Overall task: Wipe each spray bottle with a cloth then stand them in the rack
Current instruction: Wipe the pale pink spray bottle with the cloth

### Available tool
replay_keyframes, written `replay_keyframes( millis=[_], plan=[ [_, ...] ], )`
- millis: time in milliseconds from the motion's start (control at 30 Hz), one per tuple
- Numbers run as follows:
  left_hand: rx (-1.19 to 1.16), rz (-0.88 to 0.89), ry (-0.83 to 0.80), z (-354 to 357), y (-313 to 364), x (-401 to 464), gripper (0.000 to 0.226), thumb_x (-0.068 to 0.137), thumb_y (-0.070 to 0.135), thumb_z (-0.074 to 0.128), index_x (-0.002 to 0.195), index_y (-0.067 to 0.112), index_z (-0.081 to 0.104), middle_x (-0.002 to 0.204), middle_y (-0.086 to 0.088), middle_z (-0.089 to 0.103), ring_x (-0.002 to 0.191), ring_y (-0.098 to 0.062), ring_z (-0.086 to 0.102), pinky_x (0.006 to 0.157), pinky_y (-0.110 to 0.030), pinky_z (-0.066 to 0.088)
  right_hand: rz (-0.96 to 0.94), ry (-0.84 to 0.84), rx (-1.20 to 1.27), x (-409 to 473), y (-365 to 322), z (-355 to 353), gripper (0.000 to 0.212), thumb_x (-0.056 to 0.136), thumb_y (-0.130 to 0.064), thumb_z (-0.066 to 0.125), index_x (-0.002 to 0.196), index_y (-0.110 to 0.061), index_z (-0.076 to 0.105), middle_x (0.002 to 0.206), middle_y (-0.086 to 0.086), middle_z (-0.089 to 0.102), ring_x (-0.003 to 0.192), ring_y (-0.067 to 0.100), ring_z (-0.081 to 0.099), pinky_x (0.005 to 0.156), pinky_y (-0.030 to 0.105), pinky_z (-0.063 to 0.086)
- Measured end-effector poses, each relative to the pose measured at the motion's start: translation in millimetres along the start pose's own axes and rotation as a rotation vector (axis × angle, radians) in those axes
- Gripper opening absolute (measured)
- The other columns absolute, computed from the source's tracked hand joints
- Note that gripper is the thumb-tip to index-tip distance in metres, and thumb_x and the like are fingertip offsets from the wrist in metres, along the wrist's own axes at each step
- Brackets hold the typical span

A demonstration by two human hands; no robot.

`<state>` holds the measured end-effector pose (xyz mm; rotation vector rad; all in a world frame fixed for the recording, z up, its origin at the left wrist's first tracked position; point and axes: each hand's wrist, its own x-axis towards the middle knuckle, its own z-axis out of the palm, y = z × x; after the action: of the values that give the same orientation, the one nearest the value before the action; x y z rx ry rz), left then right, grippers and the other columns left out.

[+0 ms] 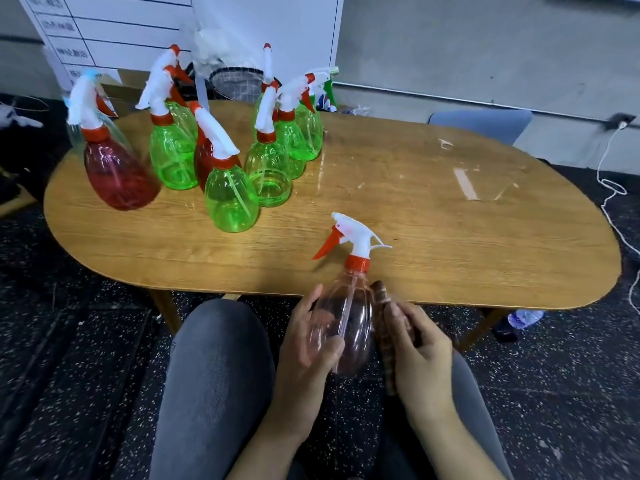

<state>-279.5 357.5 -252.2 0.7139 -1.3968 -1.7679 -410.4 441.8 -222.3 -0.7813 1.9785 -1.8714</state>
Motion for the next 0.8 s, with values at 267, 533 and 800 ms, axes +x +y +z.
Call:
replay_keyframes(
  millis=[267, 533, 800],
  plan=[
    [-0.012, -0.032, -0.076, 0.3, 5.2, -2.2, 0.081, 0.080, 0.039, 0.078, 0.154, 0.039, 0.045, 0.127, 0.001, 0.069, 0.111, -0.018, 0.071, 0.087, -0.033, 0.061, -0.062, -0.051, -0.024, -0.3, -3.3, -2.4, 0.019, 0.102, -0.025, 0.067, 0.116, -0.021, 0.079, 0.102, 0.003, 0.076, 0.098, 0.023, 0.072, 0.088, 0.036, 0.055],
    [0.024, 0.010, -0.028, 2.6, 3.0, -5.1, 0.088, 0.079, 0.023, 0.086, 0.156, 0.017, 0.043, 0.151, -0.010, 0.048, 0.134, -0.025, 0.062, 0.092, -0.030, 0.061, -0.542, 0.024, -0.413, 61.8, -59.4, -3.6, 0.023, 0.097, -0.023, 0.074, 0.119, -0.018, 0.078, 0.093, 0.000, 0.066, 0.086, 0.004, 0.063, 0.076, 0.019, 0.050],
    [0.066, 0.045, 0.028, 4.3, 5.6, -1.8, 0.092, 0.070, 0.065, 0.091, 0.150, 0.043, 0.051, 0.140, 0.010, 0.050, 0.136, -0.018, 0.058, 0.095, -0.033, 0.061, -0.816, -0.214, -0.744, 98.8, -78.7, 33.8, 0.029, 0.101, -0.043, 0.064, 0.120, -0.026, 0.078, 0.100, -0.005, 0.064, 0.074, 0.018, 0.066, 0.056, 0.042, 0.057]
  ],
)
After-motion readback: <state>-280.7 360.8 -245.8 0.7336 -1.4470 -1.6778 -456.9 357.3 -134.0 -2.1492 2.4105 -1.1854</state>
